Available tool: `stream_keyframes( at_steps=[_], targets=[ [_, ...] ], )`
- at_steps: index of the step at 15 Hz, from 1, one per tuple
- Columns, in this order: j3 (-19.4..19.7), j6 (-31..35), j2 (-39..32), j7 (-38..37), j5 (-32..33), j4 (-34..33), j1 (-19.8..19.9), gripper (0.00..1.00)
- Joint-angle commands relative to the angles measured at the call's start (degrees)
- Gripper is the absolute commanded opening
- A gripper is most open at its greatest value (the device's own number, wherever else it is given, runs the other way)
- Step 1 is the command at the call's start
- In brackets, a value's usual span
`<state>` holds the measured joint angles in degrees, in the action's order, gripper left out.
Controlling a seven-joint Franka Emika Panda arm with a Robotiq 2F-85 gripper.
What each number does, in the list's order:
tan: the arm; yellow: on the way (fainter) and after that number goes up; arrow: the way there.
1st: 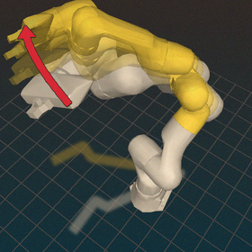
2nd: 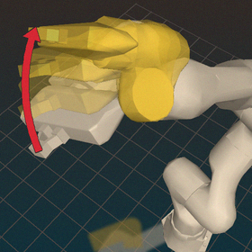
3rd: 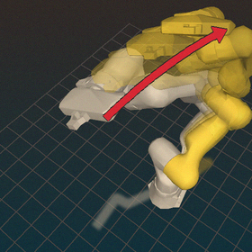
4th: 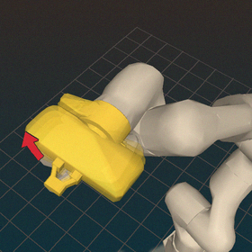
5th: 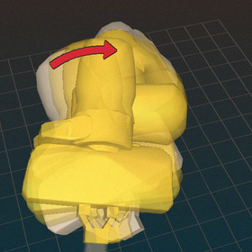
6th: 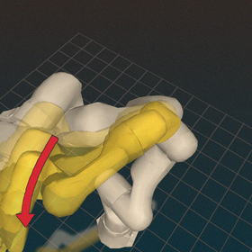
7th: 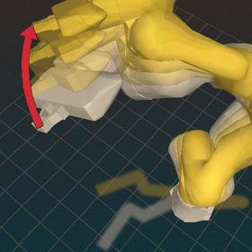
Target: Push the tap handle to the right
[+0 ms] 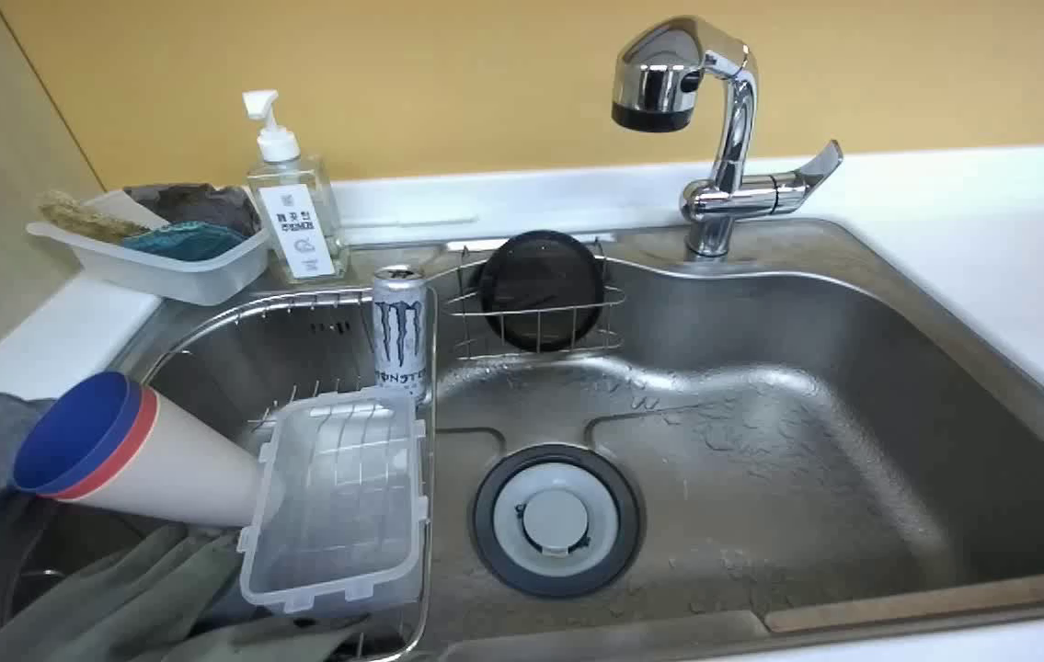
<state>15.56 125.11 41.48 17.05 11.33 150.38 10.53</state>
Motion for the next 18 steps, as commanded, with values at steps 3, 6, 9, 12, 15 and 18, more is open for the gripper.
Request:
stream_keyframes(
  at_steps=[3,6,9,12,15,18],
  targets=[
    [-0.2,-0.2,0.0,0.1,-0.2,-0.1,0.2,1.0],
    [-0.2,-0.2,0.0,0.1,-0.2,-0.1,0.2,1.0],
    [-0.2,-0.2,0.0,0.1,-0.2,-0.1,0.2,1.0],
    [-0.2,-0.2,0.0,0.1,-0.2,-0.1,0.2,1.0],
    [-4.6,1.9,-2.3,-7.0,0.8,-1.2,1.3,1.0],
    [-9.8,4.2,-6.5,-15.8,0.4,-4.0,1.5,1.0]
  ],
)
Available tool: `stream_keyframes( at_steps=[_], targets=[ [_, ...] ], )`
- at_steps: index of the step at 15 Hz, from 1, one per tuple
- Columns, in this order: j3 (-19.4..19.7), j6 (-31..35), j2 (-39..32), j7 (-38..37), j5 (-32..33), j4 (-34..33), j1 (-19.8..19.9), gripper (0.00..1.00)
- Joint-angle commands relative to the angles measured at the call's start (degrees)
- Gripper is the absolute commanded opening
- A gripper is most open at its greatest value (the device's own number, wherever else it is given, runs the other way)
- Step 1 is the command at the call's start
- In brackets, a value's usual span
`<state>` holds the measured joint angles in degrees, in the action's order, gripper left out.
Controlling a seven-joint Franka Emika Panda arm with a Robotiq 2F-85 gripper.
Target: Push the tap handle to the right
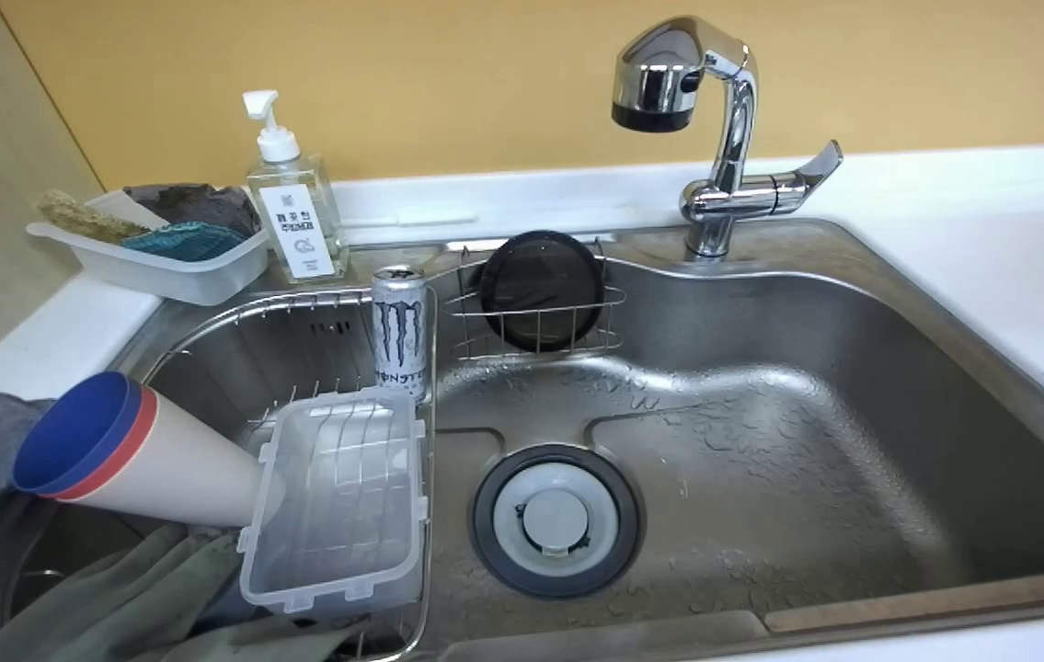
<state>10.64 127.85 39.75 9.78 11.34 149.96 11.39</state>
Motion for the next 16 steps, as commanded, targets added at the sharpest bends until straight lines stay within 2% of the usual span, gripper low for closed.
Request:
stream_keyframes(
  at_steps=[1,4,7,10,11,13,16],
  targets=[
    [-6.5,2.3,-6.9,-11.2,0.3,-4.9,0.5,1.0],
    [-10.9,4.0,-14.3,-18.6,0.2,-10.4,0.1,1.0],
    [-13.3,3.8,-22.8,-23.6,-0.1,-18.0,-0.8,1.0],
    [-12.9,3.2,-30.8,-25.3,-1.7,-25.6,-2.4,1.0],
    [-12.2,4.8,-24.9,-23.3,-0.2,-18.9,-2.8,1.0],
    [-11.8,4.8,-29.3,-23.6,-1.0,-22.8,-3.4,1.0],
    [-11.5,6.3,-31.2,-25.5,-1.0,-23.9,-3.5,1.0]
  ],
)
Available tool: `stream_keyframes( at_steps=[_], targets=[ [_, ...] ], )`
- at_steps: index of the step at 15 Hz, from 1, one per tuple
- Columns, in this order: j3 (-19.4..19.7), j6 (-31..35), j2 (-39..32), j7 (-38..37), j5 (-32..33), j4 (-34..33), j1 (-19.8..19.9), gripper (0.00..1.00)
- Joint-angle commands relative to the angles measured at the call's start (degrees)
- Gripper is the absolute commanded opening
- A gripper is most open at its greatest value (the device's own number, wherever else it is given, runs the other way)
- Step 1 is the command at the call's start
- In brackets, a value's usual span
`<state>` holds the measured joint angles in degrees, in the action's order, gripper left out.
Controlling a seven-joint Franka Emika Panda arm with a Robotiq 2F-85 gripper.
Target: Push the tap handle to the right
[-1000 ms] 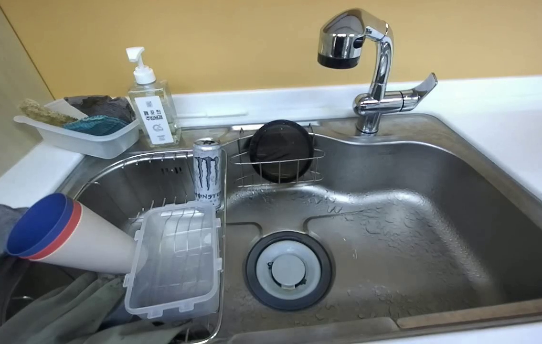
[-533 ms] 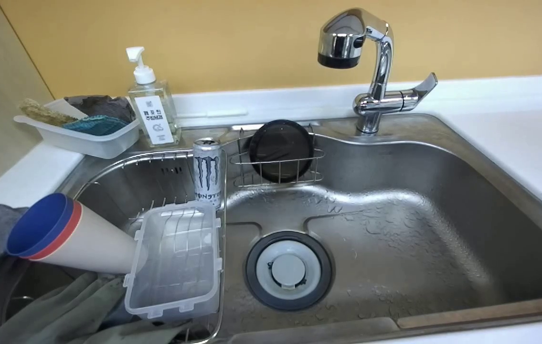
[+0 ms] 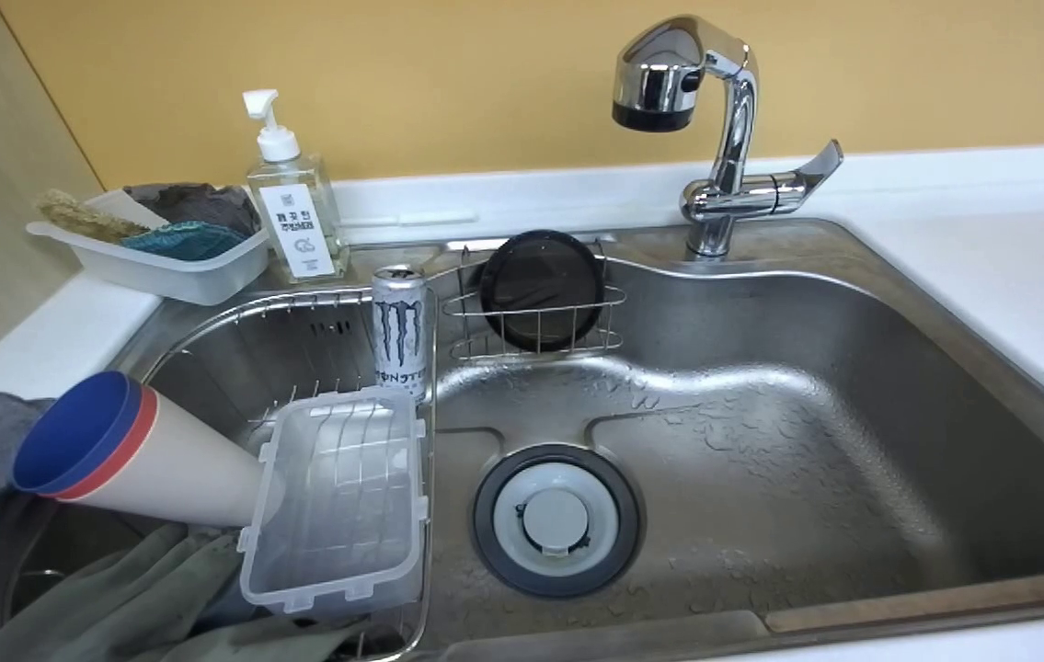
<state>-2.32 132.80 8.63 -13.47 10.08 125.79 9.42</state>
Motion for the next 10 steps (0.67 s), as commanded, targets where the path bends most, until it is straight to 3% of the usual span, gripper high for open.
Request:
stream_keyframes(
  at_steps=[1,10],
  targets=[
    [1.6,2.3,-0.8,-3.1,0.0,0.0,-1.7,1.0],
    [1.4,11.5,-14.7,-5.6,-4.3,-7.1,-6.3,1.0]
  ],
)
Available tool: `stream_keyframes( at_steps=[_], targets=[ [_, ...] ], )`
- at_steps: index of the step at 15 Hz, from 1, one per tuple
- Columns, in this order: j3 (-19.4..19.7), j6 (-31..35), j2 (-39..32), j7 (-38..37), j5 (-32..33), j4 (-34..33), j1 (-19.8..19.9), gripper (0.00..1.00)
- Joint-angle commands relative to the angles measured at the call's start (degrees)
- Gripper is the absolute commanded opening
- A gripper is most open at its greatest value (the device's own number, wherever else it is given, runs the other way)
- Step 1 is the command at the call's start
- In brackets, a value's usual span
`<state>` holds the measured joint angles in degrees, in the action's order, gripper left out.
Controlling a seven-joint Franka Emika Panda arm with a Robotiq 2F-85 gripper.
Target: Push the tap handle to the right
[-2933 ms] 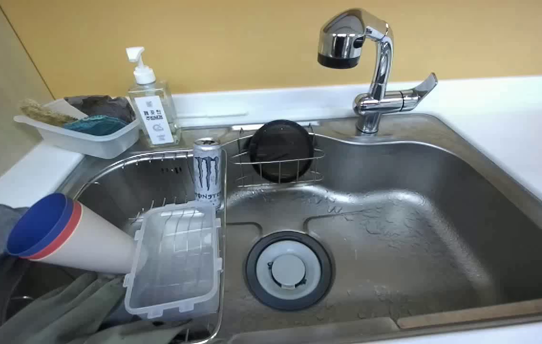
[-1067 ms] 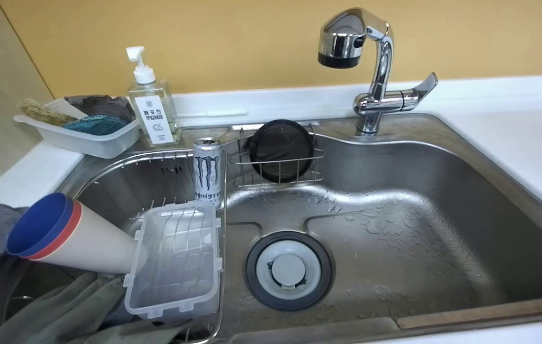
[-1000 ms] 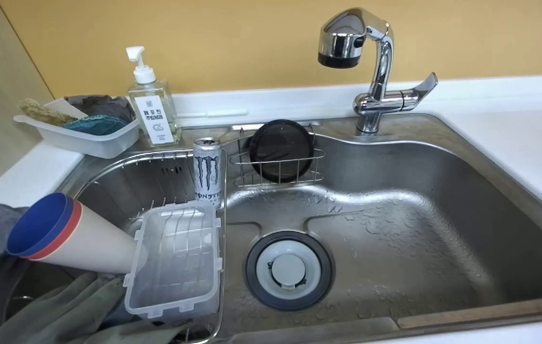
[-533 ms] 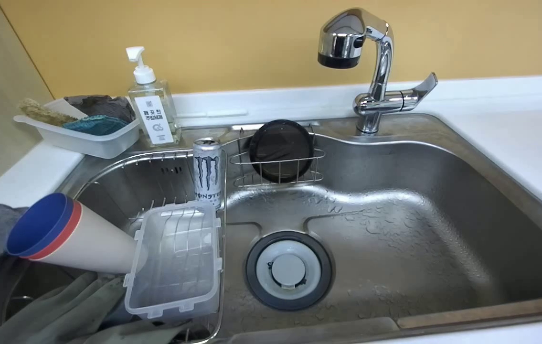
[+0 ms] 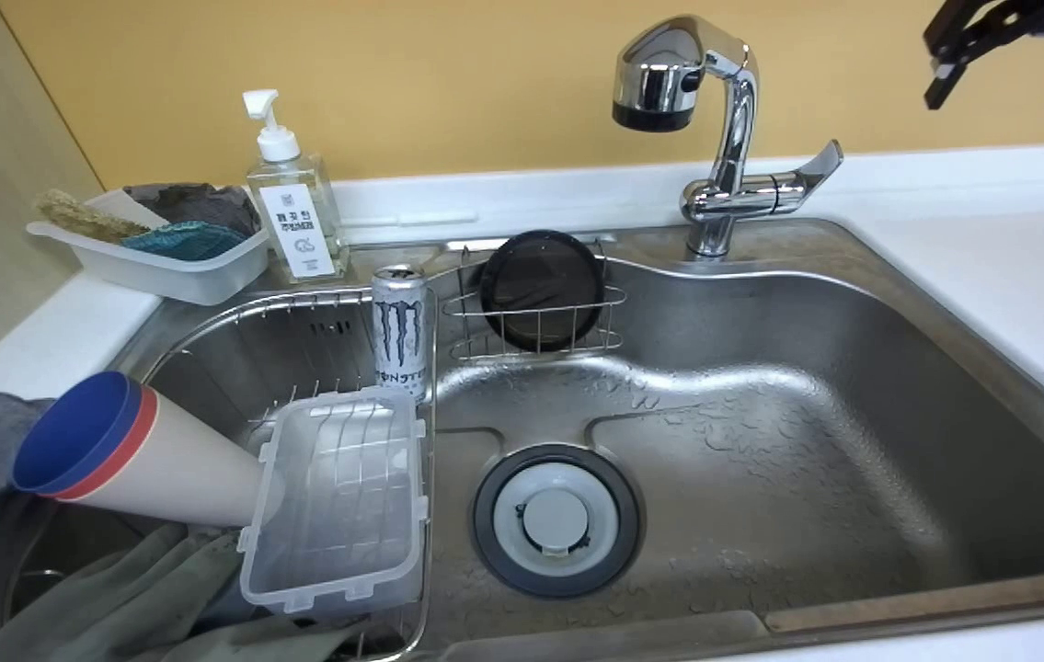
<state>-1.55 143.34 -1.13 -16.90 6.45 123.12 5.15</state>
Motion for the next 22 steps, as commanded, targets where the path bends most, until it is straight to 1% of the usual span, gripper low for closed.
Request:
stream_keyframes(
  at_steps=[1,5,6,7,9,11,17,22],
  targets=[
    [0.7,1.7,-6.3,-2.0,-1.0,-5.2,-2.7,1.0],
    [1.4,4.7,-11.5,-1.0,-1.0,-9.4,-4.6,1.0],
    [2.2,4.6,-12.5,-2.2,0.0,-10.7,-5.1,1.0],
    [1.9,5.2,-9.9,0.4,-1.4,-6.6,-4.9,1.0],
    [2.5,5.3,-11.6,0.4,-1.4,-8.6,-5.3,1.0],
    [3.0,5.6,-12.1,0.5,-1.3,-8.3,-5.3,1.0],
    [2.5,6.2,-13.9,6.4,-4.8,-9.6,-4.6,1.0],
    [3.0,7.4,-15.5,7.0,-4.3,-10.2,-5.0,1.0]
  ],
)
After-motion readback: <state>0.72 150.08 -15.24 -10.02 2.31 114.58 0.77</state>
